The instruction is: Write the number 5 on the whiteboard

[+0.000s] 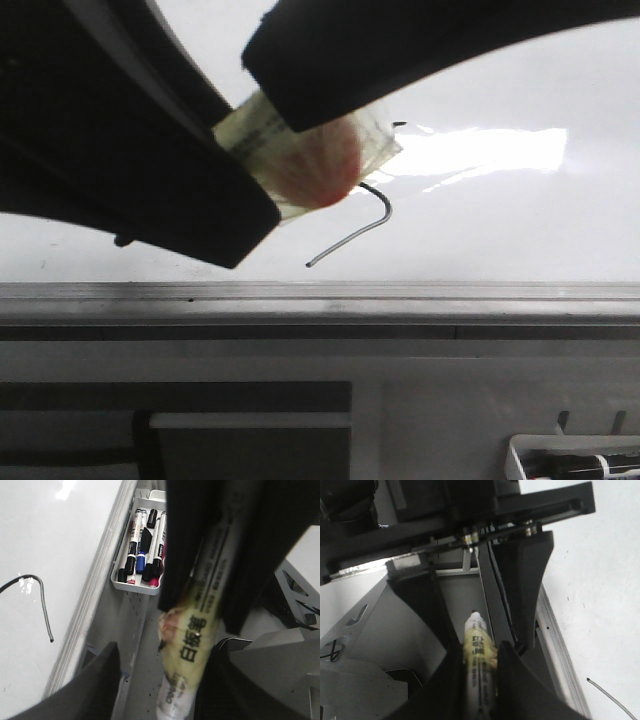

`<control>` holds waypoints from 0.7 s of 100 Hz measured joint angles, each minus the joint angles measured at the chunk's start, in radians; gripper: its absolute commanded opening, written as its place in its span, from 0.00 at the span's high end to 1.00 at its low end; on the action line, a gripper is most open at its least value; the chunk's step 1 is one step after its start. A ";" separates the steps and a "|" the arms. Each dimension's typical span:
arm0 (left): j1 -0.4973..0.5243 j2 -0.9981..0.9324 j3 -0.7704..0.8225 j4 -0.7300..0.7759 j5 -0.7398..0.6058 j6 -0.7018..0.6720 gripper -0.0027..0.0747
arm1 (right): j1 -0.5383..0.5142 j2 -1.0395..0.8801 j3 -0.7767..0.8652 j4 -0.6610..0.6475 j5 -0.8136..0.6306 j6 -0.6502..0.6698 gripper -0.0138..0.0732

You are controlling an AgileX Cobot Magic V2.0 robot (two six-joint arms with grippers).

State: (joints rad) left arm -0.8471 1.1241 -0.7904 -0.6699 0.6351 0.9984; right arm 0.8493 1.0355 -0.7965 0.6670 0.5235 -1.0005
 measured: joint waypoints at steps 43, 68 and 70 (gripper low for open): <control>-0.008 0.011 0.000 0.000 0.014 0.042 0.99 | 0.000 0.002 0.000 -0.013 0.002 0.000 0.87; 0.010 0.011 0.030 -0.073 -0.055 -0.008 0.99 | -0.029 0.000 0.000 -0.013 -0.042 0.000 0.20; 0.017 0.011 0.034 -0.076 -0.068 -0.020 0.99 | -0.037 -0.006 0.000 -0.013 -0.045 0.000 0.18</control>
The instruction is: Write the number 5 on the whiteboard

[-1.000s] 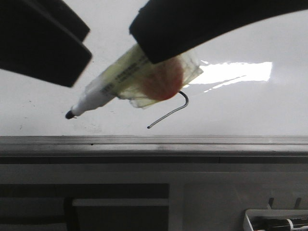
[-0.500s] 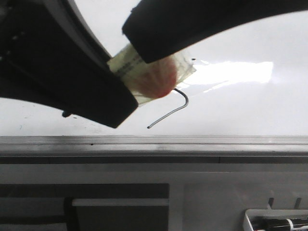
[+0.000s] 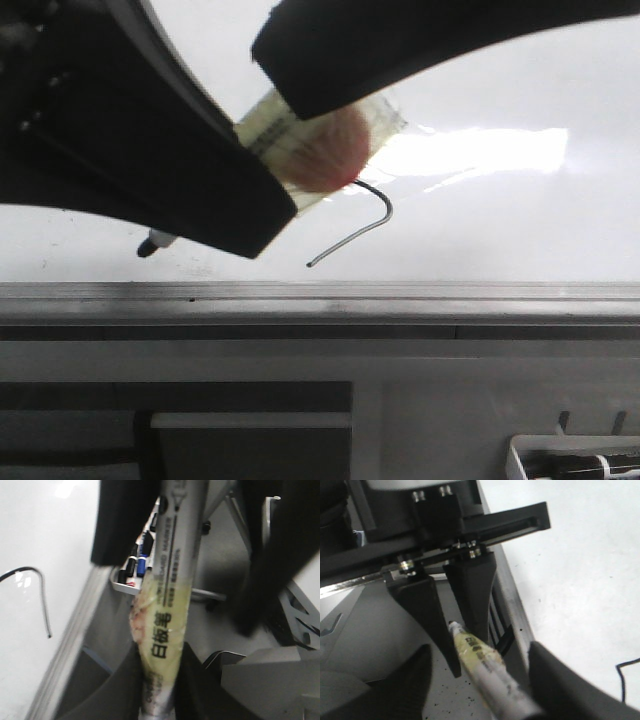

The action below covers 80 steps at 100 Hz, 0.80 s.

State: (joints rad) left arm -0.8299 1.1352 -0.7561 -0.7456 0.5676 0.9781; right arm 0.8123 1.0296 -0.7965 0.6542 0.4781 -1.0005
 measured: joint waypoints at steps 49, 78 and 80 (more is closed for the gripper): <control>0.076 0.045 0.156 -0.160 -0.555 -0.338 0.99 | -0.234 -0.216 0.000 0.008 0.031 0.008 0.91; 0.064 0.164 0.154 -0.346 -0.663 -0.344 0.99 | -0.238 -0.220 0.000 0.008 0.069 0.027 0.91; 0.062 0.170 0.153 -0.351 -0.663 -0.344 0.99 | -0.238 -0.220 0.000 0.008 0.069 0.027 0.91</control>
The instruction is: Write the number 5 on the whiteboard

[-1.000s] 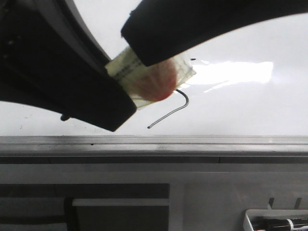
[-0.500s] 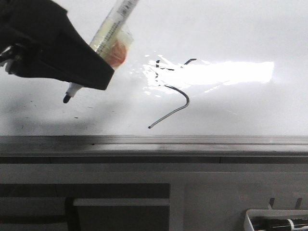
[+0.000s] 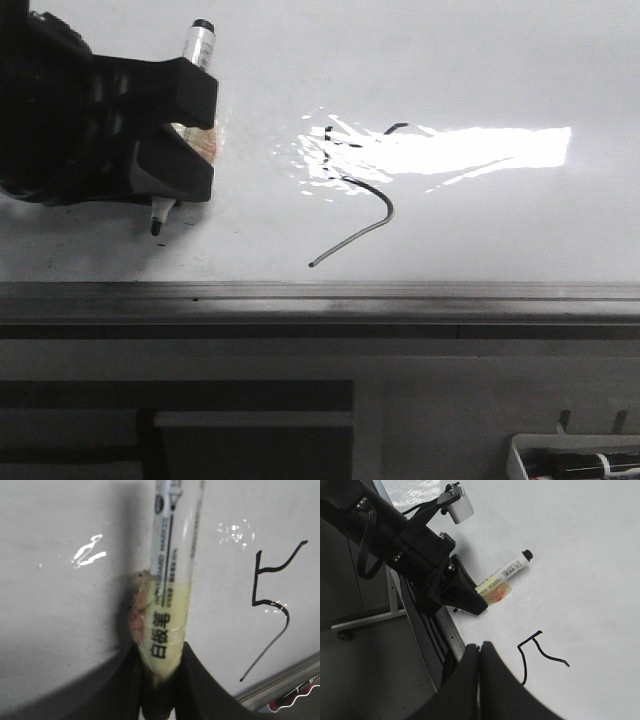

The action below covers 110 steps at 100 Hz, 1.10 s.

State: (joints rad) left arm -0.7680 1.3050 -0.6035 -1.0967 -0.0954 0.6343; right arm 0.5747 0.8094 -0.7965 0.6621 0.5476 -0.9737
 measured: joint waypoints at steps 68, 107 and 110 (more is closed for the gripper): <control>-0.016 0.027 -0.013 -0.069 -0.030 0.000 0.64 | 0.000 0.000 0.000 0.000 0.000 0.020 0.91; -0.021 0.027 -0.019 -0.073 0.001 -0.002 0.25 | 0.000 0.000 0.000 0.002 0.001 0.020 0.91; -0.023 0.027 -0.021 -0.073 0.006 -0.002 0.24 | 0.000 0.000 0.000 0.002 0.001 0.020 0.91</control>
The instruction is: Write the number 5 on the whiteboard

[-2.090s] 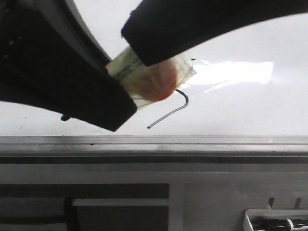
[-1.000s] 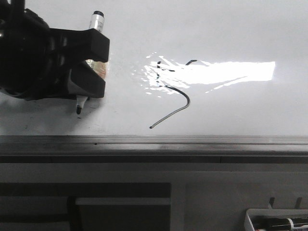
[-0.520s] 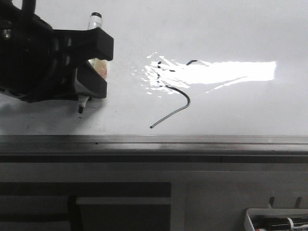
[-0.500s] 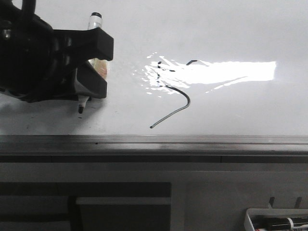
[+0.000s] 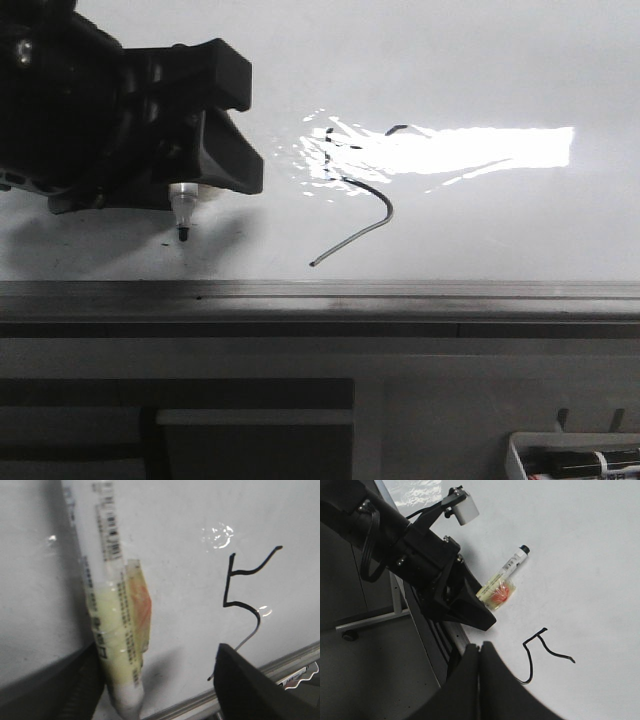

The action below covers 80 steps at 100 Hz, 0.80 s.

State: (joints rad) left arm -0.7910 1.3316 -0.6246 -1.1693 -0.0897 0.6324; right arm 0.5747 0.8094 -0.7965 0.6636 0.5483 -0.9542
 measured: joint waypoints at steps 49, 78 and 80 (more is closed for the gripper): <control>0.002 -0.144 0.027 -0.019 -0.074 0.004 0.25 | 0.000 -0.028 0.002 0.007 0.000 0.000 0.91; -0.021 -0.547 0.080 -0.015 -0.104 0.159 0.54 | -0.002 -0.144 0.026 -0.003 -0.006 0.000 0.91; -0.021 -0.576 0.091 -0.015 -0.106 0.182 0.58 | -0.004 -0.155 0.038 -0.002 -0.013 0.000 0.91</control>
State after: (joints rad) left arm -0.8118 0.7552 -0.5333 -1.1840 -0.1952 0.8141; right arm 0.5702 0.6543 -0.7589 0.6612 0.5348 -0.9542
